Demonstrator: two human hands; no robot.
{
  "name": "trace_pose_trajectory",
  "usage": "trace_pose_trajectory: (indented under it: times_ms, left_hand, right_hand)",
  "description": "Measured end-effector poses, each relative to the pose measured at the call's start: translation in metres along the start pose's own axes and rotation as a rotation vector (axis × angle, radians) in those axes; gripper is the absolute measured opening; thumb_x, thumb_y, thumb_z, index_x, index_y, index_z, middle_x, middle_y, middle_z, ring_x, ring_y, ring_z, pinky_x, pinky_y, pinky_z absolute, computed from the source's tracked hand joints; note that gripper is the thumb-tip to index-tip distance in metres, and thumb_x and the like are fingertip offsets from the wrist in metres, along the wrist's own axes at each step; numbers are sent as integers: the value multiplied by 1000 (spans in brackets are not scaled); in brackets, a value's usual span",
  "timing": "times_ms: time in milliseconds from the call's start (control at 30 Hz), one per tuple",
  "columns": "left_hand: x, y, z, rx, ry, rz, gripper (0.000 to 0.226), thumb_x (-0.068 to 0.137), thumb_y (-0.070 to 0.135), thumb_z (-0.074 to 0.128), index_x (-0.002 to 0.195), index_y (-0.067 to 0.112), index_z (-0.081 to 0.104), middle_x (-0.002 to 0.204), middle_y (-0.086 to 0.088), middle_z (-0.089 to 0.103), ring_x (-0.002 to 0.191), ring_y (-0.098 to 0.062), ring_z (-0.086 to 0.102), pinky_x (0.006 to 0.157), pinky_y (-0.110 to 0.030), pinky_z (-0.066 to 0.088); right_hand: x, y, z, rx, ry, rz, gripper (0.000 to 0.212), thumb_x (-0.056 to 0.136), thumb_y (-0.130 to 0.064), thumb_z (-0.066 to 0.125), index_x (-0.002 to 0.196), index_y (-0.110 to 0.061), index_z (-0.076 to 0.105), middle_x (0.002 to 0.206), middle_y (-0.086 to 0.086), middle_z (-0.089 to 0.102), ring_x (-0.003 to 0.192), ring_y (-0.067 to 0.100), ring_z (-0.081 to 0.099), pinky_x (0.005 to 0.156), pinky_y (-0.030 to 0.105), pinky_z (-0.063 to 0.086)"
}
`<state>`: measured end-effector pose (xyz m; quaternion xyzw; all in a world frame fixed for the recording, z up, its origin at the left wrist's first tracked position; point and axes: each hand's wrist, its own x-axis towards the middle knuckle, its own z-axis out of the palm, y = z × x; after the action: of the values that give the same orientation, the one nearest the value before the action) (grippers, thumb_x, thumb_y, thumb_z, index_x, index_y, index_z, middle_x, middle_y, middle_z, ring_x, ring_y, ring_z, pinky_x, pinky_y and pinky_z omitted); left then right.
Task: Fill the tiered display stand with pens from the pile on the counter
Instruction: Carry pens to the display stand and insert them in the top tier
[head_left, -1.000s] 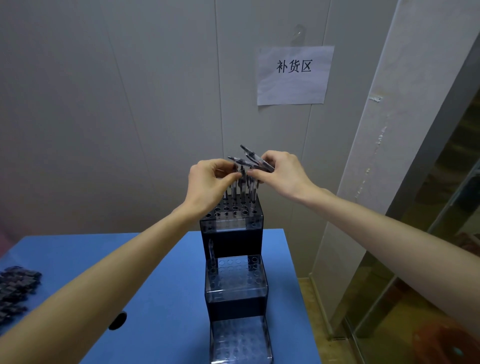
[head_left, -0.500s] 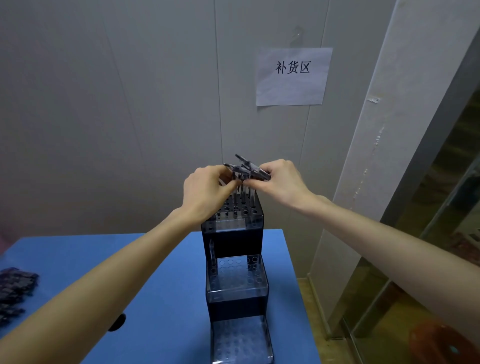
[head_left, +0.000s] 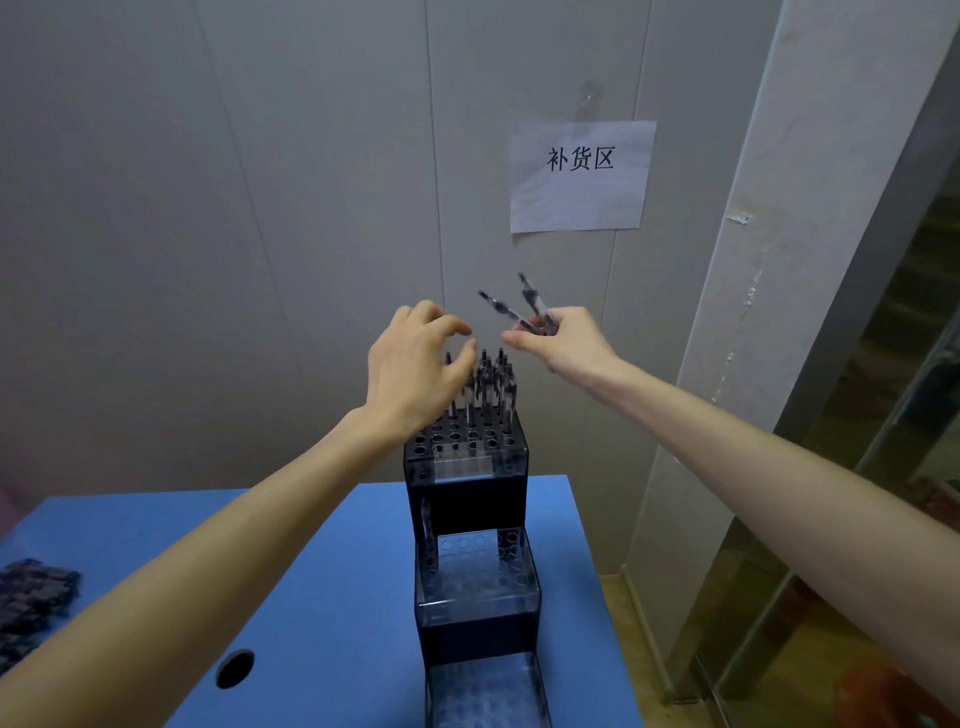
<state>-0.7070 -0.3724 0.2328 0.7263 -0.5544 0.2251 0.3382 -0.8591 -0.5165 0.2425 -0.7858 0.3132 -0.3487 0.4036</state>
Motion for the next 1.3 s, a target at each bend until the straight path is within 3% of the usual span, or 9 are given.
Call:
trace_pose_trajectory:
  times_ms: [233, 333, 467, 600, 800, 933, 1033, 1200, 1300]
  left_hand:
    - [5, 2, 11, -66, -156, 64, 28, 100, 40, 56, 114, 27, 78, 117, 7, 75, 107, -16, 65, 89, -37, 53]
    - [3, 2, 12, -64, -177, 69, 30, 99, 41, 57, 118, 26, 76, 119, 6, 74, 108, -17, 65, 92, -40, 53]
    - [0, 2, 14, -71, -231, 73, 37, 101, 44, 54, 126, 24, 71, 128, 3, 71, 115, -20, 62, 99, -43, 49]
    - [-3, -4, 12, -91, -183, 57, 38, 103, 47, 52, 127, 22, 69, 130, 3, 66, 119, -18, 58, 101, -40, 45]
    - [9, 3, -3, -569, -155, -137, 39, 102, 50, 55, 121, 22, 75, 116, 10, 74, 112, -4, 65, 101, -35, 51]
    - [14, 15, -12, -834, -151, -189, 27, 100, 35, 65, 110, 13, 79, 99, 6, 79, 98, -5, 71, 92, -22, 54]
    - [14, 18, -11, -901, -123, -255, 23, 97, 29, 71, 104, 9, 80, 92, -2, 79, 88, -12, 72, 87, -25, 57]
    - [11, 15, -13, -968, -80, -405, 22, 96, 28, 70, 103, 8, 79, 92, -7, 79, 83, -11, 70, 75, -15, 51]
    - [10, 11, -16, -955, -26, -467, 19, 97, 31, 70, 99, 15, 79, 92, -7, 78, 86, -11, 69, 66, -10, 50]
  right_hand:
    - [9, 5, 17, -14, -69, 118, 40, 85, -35, 80, 87, 3, 70, 60, -3, 45, 53, 13, 37, 59, 30, 32]
    - [6, 4, 11, -26, -86, 99, 30, 86, -32, 79, 71, -11, 64, 58, -3, 43, 51, 13, 35, 56, 29, 30]
    - [0, 0, 10, -12, -50, 21, 31, 92, -41, 71, 78, -16, 60, 63, -2, 45, 57, 15, 38, 60, 31, 33]
    - [-17, -7, 9, 128, -6, -31, 32, 104, -37, 53, 80, -16, 55, 59, -2, 55, 48, 13, 50, 48, 27, 40]
    - [-42, -8, 4, 94, -259, -90, 35, 107, -35, 49, 84, -10, 57, 59, 4, 58, 46, 20, 54, 41, 26, 39]
    - [-48, -7, 7, 92, -333, -80, 33, 106, -32, 52, 82, -10, 57, 55, -4, 49, 46, 13, 43, 45, 25, 36]
    - [-51, -6, 9, 87, -345, -83, 33, 105, -35, 52, 89, -6, 55, 60, -1, 49, 50, 15, 41, 45, 26, 35]
    - [-61, -3, 5, 111, -224, -121, 30, 108, -34, 46, 100, -7, 55, 70, 9, 67, 47, 26, 57, 40, 27, 41]
    - [-60, 5, 3, 151, -120, -113, 32, 106, -33, 50, 93, -8, 66, 82, 7, 73, 64, 26, 68, 53, 33, 50]
